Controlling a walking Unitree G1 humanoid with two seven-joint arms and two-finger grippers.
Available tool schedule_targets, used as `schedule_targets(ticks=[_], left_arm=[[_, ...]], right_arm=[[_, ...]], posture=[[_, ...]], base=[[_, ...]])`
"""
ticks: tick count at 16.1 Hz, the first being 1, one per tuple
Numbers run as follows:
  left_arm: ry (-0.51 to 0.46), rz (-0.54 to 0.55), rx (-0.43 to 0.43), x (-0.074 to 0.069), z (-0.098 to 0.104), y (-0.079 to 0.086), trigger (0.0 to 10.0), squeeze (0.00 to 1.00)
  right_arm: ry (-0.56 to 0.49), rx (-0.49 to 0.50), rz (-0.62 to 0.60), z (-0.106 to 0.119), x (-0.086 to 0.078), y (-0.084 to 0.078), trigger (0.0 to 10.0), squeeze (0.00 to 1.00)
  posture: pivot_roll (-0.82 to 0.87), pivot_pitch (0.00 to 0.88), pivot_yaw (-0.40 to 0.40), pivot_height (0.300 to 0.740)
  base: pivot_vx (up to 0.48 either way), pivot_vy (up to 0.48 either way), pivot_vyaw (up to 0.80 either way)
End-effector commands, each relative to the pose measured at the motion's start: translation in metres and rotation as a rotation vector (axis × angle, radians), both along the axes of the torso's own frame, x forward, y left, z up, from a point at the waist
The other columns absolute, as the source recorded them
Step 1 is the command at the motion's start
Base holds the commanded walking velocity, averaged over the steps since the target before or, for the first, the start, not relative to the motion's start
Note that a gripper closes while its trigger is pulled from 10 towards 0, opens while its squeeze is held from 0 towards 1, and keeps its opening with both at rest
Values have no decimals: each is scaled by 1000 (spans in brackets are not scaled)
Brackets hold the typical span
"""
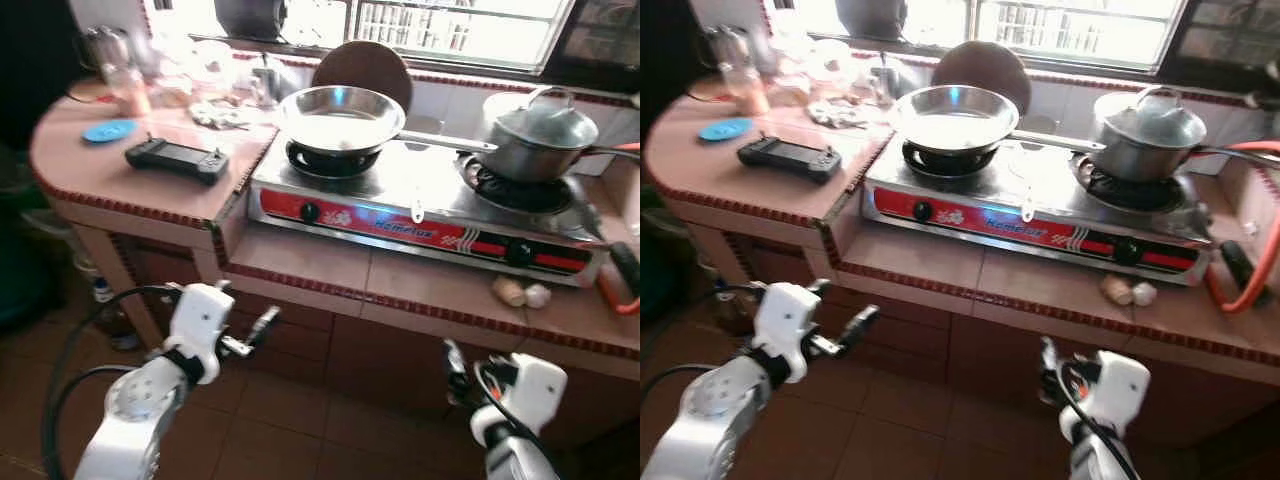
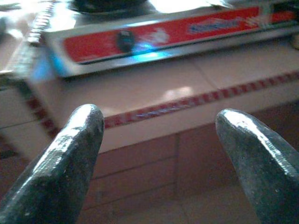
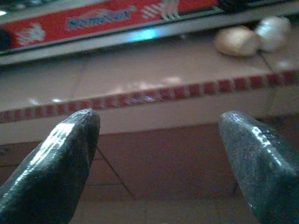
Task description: Kitchen organization
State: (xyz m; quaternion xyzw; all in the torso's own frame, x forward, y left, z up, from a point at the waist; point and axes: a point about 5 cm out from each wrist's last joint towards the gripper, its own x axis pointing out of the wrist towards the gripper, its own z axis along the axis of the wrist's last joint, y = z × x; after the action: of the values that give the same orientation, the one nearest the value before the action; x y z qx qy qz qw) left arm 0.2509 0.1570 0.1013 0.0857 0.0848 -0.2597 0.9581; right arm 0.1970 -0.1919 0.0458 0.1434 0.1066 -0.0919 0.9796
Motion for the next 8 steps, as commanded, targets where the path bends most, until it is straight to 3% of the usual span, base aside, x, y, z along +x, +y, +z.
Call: schedule_targets(ticks=[1, 5, 8], left_arm=[[21, -100, 6, 3, -5, -11, 10000, 0], [17, -164, 36, 16, -12, -16, 10000, 0], [29, -43, -32, 16, -21, -15, 10000, 0]], right_arm=[[-5, -19, -71, 2, -6, -8, 10000, 0], [-3, -5, -77, -2, -1, 0, 10000, 0], [-8, -14, -39, -3, 14, 1, 10000, 0]], posture=[[30, 0, -28, 740], [40, 0, -48, 740], [88, 0, -58, 740]], base=[[0, 0, 0], [0, 0, 0], [0, 0, 0]])
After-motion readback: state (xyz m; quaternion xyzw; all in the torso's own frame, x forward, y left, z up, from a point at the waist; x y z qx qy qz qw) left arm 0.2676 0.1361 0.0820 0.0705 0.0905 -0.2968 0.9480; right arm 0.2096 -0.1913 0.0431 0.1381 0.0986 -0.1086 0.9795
